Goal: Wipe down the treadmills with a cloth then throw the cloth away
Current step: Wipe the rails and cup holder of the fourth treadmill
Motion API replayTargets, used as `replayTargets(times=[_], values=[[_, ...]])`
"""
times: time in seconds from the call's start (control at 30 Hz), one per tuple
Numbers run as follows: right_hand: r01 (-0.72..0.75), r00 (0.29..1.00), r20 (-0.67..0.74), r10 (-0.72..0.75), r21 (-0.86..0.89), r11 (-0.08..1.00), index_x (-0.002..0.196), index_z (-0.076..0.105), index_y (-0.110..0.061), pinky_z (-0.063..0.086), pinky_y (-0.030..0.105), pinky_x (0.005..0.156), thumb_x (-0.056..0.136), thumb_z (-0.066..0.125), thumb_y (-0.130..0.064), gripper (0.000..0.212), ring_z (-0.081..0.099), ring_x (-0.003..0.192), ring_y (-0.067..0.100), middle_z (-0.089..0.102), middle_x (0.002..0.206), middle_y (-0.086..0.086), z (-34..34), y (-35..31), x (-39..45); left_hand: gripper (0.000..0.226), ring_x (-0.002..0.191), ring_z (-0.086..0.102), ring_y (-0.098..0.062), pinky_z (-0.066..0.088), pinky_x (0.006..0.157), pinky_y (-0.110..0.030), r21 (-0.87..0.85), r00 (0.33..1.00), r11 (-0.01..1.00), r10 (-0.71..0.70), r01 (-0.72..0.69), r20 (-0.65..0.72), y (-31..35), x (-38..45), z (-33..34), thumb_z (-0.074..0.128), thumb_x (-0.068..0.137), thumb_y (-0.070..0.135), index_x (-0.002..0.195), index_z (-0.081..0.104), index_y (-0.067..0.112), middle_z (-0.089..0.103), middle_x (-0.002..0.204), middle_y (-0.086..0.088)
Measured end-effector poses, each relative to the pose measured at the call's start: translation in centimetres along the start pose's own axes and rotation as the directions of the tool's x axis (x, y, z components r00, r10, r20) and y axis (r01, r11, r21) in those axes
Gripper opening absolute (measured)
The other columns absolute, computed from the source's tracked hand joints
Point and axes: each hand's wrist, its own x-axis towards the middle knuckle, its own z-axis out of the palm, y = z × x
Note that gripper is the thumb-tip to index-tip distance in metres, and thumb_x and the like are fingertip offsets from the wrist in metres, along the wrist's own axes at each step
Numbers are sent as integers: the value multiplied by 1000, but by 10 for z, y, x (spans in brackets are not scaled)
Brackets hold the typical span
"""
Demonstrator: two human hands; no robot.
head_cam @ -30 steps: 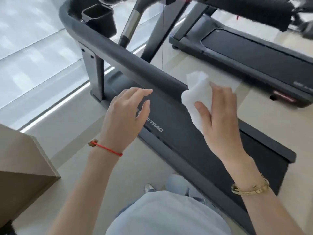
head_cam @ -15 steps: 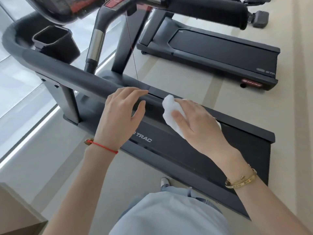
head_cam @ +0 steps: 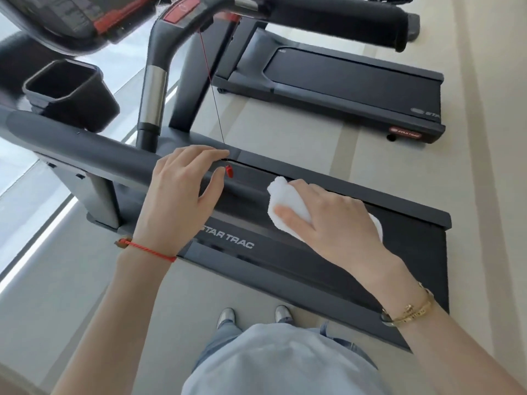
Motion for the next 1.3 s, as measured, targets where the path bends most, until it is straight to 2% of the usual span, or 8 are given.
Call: replayTargets(times=[0.2,0.3,0.4,0.53,0.7,0.8,1.0,1.3], values=[[46,997,-53,-48,-45,998,124,48,-26,43,34,60,96,27,-63,50,63,78,24,63,96,-4,34,-86,64,30,111,60,-26,45,99,-52,-37,999,999,33,-32,30,-52,17,-23,53,99,18,125,63,9,65,120,-5],[2,984,-180,-5,-18,1000,119,56,-26,50,32,63,95,36,-60,47,65,83,18,66,98,-7,33,-83,46,29,110,60,-26,45,99,-52,-87,996,994,72,-67,49,-66,22,-25,53,99,17,124,64,10,66,120,-4],[-128,960,-257,113,-41,991,102,61,-27,40,27,58,95,39,-59,39,63,77,14,65,88,-12,30,-70,27,29,109,60,-24,45,100,-50,-109,990,988,115,-105,81,-82,25,-27,53,99,19,124,64,11,66,120,-2],[-357,906,-276,321,-90,930,73,48,-24,13,25,46,94,22,-58,48,41,52,21,52,61,-6,36,-90,56,27,108,62,-22,44,101,-47,-116,980,982,164,-151,112,-103,26,-32,53,99,18,122,66,12,68,116,0],[-285,910,-335,244,-80,955,73,42,-21,25,30,52,96,34,-52,39,48,55,23,53,63,-3,57,-135,85,22,98,66,-22,47,96,-46,-152,961,966,231,-208,150,-118,25,-34,54,99,17,114,69,11,71,107,0],[-229,905,-383,184,-76,970,85,60,-18,38,32,60,97,42,-50,39,55,66,21,60,74,-4,58,-123,60,23,98,65,-21,47,96,-45,-174,948,956,266,-236,175,-123,26,-32,53,99,19,113,70,13,70,108,2],[-483,813,-414,409,-89,871,68,50,-20,25,30,52,95,32,-52,45,52,56,24,53,59,-2,47,-102,56,23,100,63,-20,46,97,-46,-190,929,943,311,-274,200,-117,24,-24,54,98,24,114,69,15,69,110,3],[-203,819,-558,135,-60,977,91,64,-14,47,35,69,99,43,-48,40,60,74,23,66,85,-1,69,-110,46,23,102,63,-22,42,99,-45,-117,940,956,287,-269,183,-99,17,-19,54,98,21,114,69,15,69,110,3]])
